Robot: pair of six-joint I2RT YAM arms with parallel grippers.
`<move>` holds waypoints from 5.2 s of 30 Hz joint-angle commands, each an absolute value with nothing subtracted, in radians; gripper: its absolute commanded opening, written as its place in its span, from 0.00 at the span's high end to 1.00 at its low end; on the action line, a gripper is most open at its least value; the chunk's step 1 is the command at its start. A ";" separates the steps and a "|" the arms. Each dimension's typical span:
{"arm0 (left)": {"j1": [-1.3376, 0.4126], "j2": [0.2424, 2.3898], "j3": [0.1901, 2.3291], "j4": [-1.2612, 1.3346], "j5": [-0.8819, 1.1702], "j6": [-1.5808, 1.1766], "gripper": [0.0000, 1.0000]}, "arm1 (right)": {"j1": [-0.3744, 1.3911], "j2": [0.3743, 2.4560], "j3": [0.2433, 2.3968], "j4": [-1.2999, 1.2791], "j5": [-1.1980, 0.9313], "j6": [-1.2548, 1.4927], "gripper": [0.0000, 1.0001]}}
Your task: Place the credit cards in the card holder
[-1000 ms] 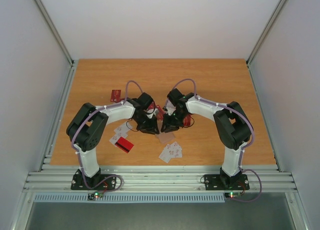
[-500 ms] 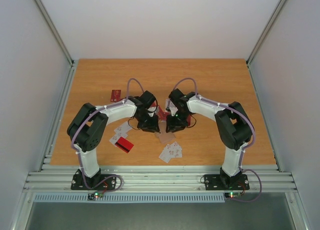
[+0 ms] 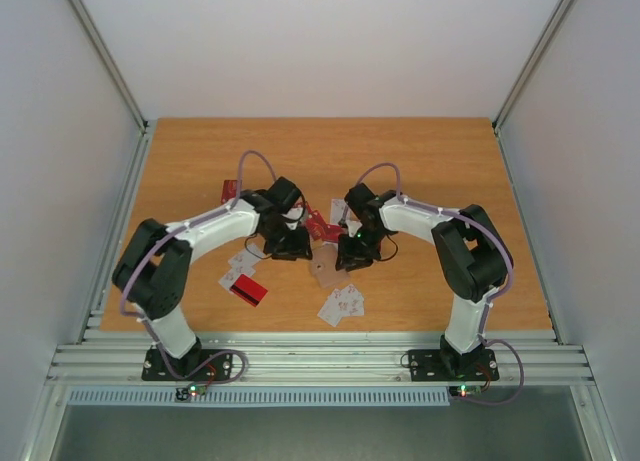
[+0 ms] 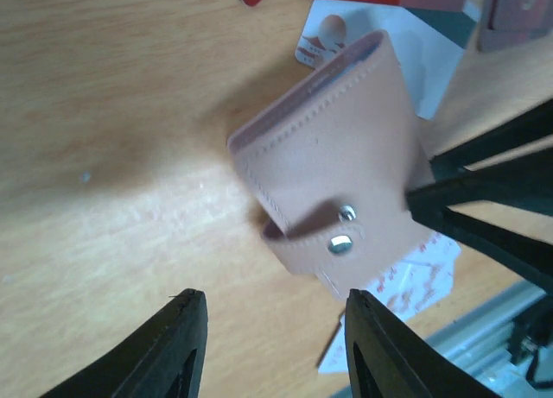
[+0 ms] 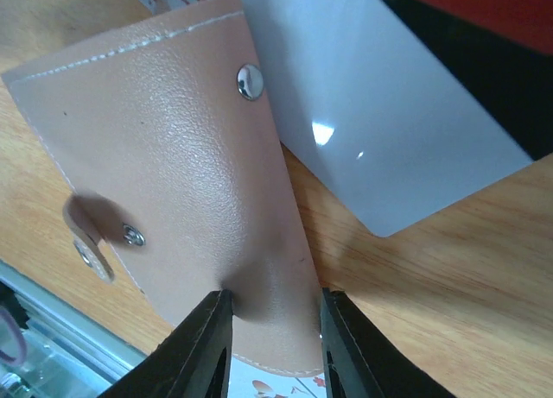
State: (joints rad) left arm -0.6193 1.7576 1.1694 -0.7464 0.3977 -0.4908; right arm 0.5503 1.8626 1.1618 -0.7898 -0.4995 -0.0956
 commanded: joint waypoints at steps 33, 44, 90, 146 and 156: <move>-0.609 1.689 0.917 -0.414 0.495 -0.536 0.68 | 0.550 1.862 1.178 -0.759 -0.585 -0.049 0.62; -0.609 1.739 0.955 -0.419 0.511 -0.512 0.68 | 0.550 1.923 1.215 -0.756 -0.580 -0.051 0.61; -0.639 1.885 1.072 -0.449 0.605 -0.457 0.68 | 0.551 1.997 1.175 -0.646 -0.655 0.051 0.62; -0.706 2.001 1.247 -0.604 0.613 -0.390 0.49 | 0.552 2.041 1.158 -0.585 -0.689 0.071 0.69; -0.629 1.804 1.142 -0.577 0.614 -0.416 0.44 | 0.551 2.030 1.155 -0.602 -0.678 0.053 0.70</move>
State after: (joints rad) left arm -0.6388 1.8824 1.1774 -0.6792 0.5560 -0.4168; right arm 0.5190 1.9724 1.1824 -0.7010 -0.7189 0.0624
